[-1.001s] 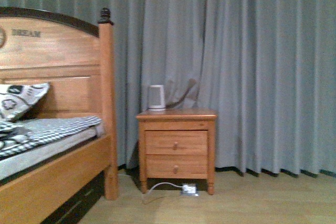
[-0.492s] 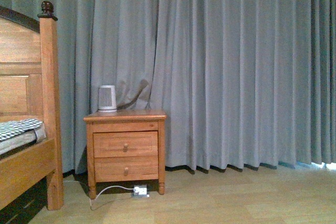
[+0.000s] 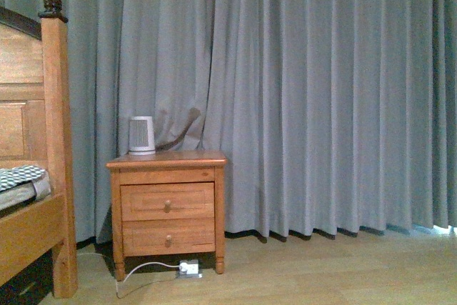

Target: Put away toys

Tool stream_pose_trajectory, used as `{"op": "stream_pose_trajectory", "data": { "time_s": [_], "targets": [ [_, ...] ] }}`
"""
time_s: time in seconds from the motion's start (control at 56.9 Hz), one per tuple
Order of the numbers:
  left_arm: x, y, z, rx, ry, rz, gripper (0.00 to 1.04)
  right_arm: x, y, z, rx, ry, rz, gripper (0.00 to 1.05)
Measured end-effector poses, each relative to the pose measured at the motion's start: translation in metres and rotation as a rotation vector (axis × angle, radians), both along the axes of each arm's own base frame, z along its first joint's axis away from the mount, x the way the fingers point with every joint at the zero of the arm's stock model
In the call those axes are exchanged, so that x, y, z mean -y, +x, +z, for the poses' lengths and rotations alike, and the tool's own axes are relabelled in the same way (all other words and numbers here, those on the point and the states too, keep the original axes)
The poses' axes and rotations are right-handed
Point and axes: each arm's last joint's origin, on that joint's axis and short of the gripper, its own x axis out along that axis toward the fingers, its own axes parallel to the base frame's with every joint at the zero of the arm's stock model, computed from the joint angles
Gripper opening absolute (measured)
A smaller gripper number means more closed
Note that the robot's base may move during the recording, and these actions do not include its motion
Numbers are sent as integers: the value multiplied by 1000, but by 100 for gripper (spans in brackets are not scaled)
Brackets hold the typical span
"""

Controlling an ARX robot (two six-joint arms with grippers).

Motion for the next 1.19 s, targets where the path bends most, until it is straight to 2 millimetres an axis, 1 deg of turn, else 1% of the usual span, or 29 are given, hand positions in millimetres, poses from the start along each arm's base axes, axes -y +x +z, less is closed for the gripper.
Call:
{"op": "stream_pose_trajectory", "data": {
  "time_s": [1.194],
  "targets": [
    [0,0,0,0,0,0,99,0,0,0,0,0,0,10]
  ]
}}
